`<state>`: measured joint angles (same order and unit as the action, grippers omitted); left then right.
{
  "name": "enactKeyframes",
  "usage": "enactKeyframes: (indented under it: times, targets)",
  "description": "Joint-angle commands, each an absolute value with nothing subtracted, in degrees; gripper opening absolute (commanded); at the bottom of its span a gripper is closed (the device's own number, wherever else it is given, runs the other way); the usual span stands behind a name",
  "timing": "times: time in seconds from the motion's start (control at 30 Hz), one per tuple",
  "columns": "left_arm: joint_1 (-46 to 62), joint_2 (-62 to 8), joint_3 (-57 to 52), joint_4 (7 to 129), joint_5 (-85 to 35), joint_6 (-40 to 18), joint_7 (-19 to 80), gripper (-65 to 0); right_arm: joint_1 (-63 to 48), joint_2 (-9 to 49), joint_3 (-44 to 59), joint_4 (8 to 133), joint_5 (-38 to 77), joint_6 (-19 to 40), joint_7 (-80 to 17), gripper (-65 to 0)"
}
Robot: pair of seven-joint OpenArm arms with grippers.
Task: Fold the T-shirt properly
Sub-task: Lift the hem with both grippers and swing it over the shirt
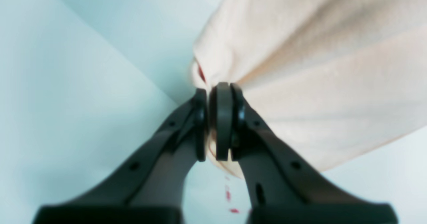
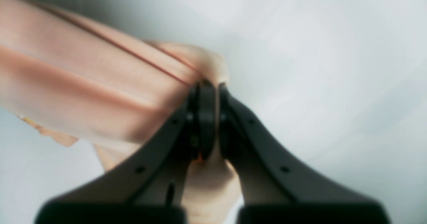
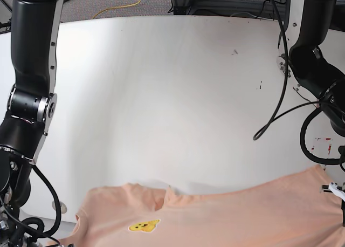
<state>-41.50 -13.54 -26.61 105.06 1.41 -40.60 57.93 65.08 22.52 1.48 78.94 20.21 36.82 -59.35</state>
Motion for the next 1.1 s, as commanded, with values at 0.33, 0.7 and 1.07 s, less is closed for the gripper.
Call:
enactKeyframes:
  times: [0.33, 0.7, 1.07]
  targets:
    - [-37.32, -14.55, -26.86, 105.8, 2.24, -40.0, 57.8, -65.0, 55.25, 24.31, 2.33, 94.99, 19.03, 40.0, -65.19, -65.0]
    - [-19.12, -14.2, -26.77, 109.23, 2.15, -40.0, 56.13, -65.0, 25.63, 22.11, 10.68, 107.03, 19.12, 40.0, -64.92, -65.0]
    - [-2.15, -12.26, -26.86, 109.14, 2.15, -40.0, 46.81, -65.0, 7.78, 16.84, 20.88, 108.26, 19.21, 40.0, -65.36, -65.0]
